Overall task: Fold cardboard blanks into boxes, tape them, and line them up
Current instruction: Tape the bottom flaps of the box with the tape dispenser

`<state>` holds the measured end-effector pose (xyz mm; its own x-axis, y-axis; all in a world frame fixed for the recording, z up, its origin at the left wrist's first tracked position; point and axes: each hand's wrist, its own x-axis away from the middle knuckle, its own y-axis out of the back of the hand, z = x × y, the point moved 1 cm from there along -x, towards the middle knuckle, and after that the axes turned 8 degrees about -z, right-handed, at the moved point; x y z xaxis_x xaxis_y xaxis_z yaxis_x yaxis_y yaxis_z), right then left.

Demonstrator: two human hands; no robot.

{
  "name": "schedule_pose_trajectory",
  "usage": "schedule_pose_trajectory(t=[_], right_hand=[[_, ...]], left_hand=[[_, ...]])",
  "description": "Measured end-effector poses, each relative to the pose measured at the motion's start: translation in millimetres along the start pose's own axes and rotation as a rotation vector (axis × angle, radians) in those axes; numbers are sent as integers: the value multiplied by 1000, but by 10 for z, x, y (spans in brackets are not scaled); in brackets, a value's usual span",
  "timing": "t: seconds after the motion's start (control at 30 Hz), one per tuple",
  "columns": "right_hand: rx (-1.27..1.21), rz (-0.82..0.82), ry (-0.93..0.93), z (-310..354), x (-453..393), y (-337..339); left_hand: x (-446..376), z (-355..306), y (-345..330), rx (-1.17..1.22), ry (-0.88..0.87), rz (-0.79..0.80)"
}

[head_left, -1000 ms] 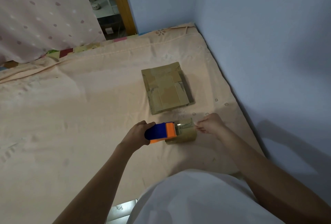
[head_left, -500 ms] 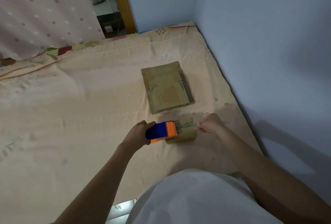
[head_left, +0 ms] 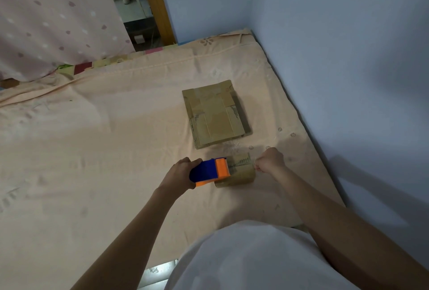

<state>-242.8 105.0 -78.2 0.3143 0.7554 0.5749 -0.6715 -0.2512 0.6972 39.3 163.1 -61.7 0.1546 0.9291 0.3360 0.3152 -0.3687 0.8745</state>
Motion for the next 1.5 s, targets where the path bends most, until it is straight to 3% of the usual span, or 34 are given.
schedule_pose_trajectory(t=[0.7,0.87,1.27,1.4,1.5], right_hand=[[38,-78,-8,-24,13,-142],[76,-164,74,44,89,-227],[139,-67,131,167,258,-310],[285,-192,548,5,417,-431],[361,-99,847,-189,464,-555]], left_hand=[[-15,-25,-27,-35,2,36],[-22,-35,-23,-58,-8,37],[-22,-43,-10,-83,-28,26],[-21,-50,9,-92,-41,21],[-17,-42,22,-96,-48,19]])
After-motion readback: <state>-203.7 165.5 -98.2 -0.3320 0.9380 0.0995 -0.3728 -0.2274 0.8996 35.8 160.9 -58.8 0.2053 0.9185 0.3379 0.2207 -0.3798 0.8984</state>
